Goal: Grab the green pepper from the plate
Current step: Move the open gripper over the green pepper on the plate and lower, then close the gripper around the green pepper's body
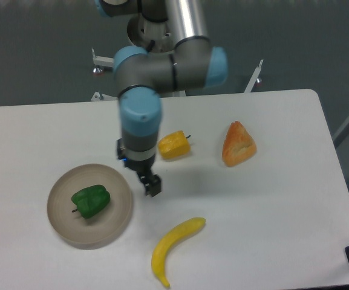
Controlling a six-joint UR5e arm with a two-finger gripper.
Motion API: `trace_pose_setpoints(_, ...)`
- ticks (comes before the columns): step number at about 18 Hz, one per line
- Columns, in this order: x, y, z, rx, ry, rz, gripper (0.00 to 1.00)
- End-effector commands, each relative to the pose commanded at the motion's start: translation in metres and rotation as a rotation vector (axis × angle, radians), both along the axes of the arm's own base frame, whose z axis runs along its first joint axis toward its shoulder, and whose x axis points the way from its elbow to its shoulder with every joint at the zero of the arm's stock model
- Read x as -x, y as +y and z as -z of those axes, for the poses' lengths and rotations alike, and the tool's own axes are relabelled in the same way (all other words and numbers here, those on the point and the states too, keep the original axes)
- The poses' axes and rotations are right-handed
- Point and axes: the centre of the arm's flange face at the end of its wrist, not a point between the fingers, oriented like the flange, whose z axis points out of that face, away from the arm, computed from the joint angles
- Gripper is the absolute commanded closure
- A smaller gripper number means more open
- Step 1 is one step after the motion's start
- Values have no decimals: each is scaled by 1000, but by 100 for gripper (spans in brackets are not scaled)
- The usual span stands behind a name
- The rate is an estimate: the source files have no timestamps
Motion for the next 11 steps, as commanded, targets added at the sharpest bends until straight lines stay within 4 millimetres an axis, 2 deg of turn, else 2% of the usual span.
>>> trace_pose_setpoints(3,-26,9,12,-6,-13,-18,0)
trace_pose_setpoints(5,-29,11,20,4,-18,-18,0)
trace_pose_setpoints(8,-45,15,33,22,-25,-9,0)
trace_pose_setpoints(11,-46,16,41,33,-29,-15,0)
